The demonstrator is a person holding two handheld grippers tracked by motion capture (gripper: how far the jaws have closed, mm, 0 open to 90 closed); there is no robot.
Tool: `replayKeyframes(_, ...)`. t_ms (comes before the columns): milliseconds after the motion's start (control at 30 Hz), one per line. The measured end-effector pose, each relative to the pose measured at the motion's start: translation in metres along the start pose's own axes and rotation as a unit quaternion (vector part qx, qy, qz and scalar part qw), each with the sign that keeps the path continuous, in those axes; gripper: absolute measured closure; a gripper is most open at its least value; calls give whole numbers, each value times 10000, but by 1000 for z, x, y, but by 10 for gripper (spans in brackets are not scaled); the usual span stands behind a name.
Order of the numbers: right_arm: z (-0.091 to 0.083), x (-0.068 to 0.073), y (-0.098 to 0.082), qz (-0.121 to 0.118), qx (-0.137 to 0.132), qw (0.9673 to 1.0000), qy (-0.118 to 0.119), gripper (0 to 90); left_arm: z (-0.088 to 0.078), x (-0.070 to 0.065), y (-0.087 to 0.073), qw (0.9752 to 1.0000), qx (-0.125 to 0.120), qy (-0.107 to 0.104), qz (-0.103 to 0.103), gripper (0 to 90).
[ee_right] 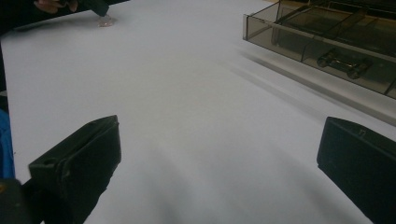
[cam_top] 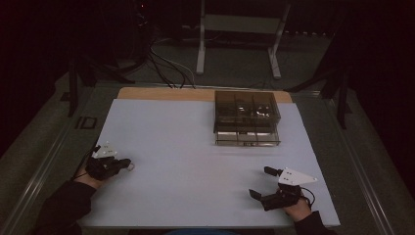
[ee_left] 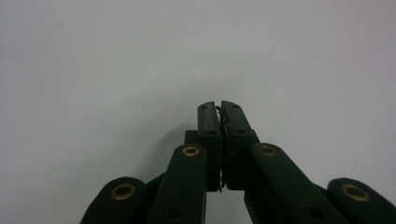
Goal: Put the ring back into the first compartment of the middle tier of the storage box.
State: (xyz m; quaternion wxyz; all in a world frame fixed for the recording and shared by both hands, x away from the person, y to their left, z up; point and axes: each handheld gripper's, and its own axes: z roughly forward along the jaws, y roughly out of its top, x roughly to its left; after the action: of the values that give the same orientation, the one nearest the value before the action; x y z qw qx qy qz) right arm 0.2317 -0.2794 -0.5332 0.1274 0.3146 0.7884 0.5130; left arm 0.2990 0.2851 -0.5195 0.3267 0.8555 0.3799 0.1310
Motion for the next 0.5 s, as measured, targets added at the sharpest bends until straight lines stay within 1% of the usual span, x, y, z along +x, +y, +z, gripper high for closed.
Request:
replayKeyframes(33, 0, 0, 0, 5, -3, 10000, -2, 0, -1, 0, 1, 10000, -25, 28, 16, 900)
replayKeyframes(167, 0, 0, 0, -2, -10, 10000, 2, 0, -3, 0, 5, 10000, -49, -24, 4, 900)
replayKeyframes(300, 0, 0, 0, 0, -17, 10000, -10, 0, -4, -1, 9, 10000, -65, -3, 35, 900)
replayKeyframes(500, 0, 0, 0, -11, -18, 10000, -31, 0, -6, -2, 16, 9999, -154, -43, 56, 900)
